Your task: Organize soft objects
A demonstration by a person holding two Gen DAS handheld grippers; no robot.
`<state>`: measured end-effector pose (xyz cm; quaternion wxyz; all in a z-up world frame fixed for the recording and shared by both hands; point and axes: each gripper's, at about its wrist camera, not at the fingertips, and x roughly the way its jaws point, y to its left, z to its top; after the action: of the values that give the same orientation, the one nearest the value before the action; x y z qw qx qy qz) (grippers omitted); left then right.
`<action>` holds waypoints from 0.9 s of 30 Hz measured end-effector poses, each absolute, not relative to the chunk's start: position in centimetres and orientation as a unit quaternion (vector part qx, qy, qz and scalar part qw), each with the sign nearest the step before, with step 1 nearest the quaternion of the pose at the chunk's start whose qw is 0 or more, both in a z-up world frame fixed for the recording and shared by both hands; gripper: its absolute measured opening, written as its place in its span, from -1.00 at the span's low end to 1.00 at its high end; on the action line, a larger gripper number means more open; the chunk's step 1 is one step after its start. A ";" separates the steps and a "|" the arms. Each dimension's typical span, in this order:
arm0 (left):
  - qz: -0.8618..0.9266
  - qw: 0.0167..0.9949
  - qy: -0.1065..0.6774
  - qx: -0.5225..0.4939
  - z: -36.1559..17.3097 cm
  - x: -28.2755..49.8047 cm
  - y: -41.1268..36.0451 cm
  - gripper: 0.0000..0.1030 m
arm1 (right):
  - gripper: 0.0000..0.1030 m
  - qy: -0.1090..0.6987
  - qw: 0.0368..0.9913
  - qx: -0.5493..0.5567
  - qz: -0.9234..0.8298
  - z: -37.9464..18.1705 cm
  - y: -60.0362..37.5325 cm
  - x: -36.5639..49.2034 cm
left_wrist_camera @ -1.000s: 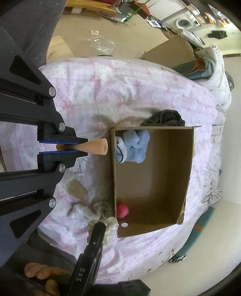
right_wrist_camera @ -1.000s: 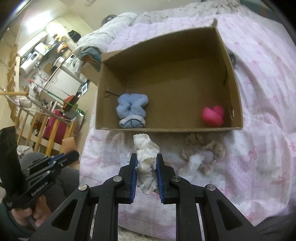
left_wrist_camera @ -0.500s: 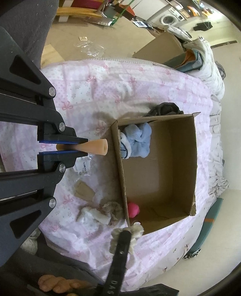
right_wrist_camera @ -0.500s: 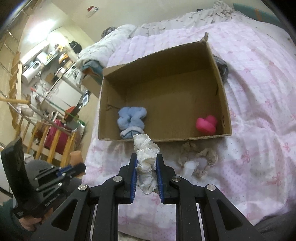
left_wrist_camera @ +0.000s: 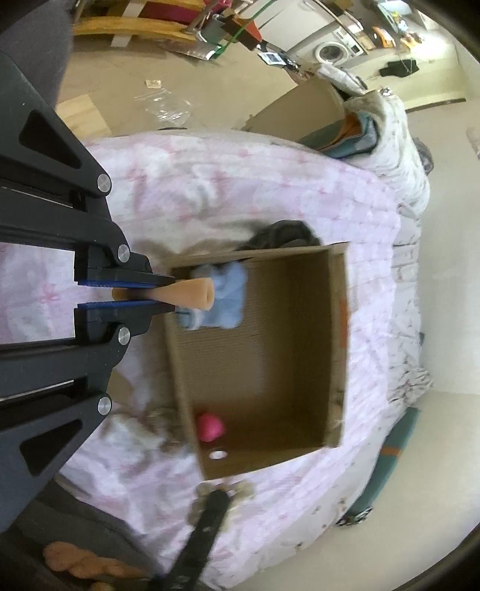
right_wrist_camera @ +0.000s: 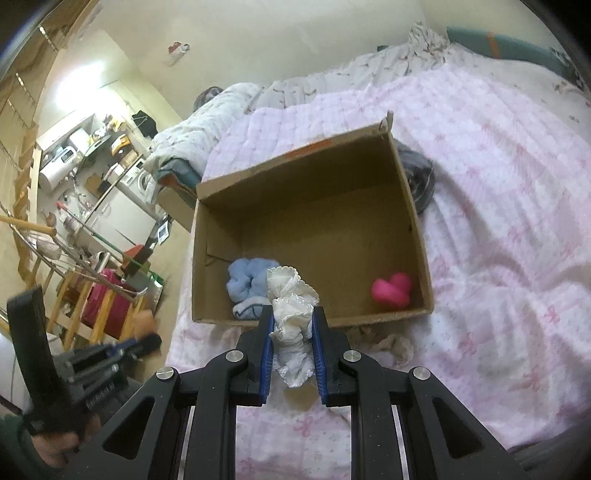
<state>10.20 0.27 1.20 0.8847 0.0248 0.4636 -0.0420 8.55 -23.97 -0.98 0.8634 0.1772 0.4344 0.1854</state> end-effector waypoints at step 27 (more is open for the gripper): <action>-0.041 0.892 0.449 -0.010 -1.9 20.6 -1.0 -0.90 | -0.60 0.462 0.857 0.168 0.154 -2.6 -26.2 17.6</action>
<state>20.56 -0.97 -1.89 0.8925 -0.0096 0.4491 -0.0414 17.63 -26.17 -2.65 0.8570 0.1681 0.4621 0.1543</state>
